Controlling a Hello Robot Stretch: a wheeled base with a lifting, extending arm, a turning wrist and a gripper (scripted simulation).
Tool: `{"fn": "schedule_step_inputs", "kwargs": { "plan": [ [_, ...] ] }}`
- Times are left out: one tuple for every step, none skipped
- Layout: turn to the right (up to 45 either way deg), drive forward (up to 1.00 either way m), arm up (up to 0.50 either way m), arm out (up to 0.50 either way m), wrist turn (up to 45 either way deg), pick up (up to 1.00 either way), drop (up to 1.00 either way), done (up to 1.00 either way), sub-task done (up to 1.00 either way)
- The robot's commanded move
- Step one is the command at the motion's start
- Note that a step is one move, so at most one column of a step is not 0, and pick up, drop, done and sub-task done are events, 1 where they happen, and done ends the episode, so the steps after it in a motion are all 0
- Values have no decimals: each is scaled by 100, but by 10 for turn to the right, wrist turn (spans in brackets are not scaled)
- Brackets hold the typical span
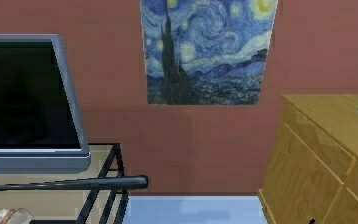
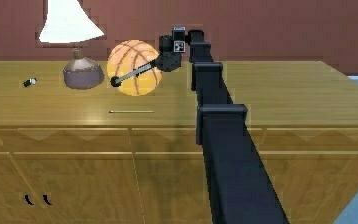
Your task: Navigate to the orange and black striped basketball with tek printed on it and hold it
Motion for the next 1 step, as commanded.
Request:
{"fn": "schedule_step_inputs", "kwargs": {
  "plan": [
    [0, 0, 0, 0, 0, 100, 0, 0, 0]
  ]
}}
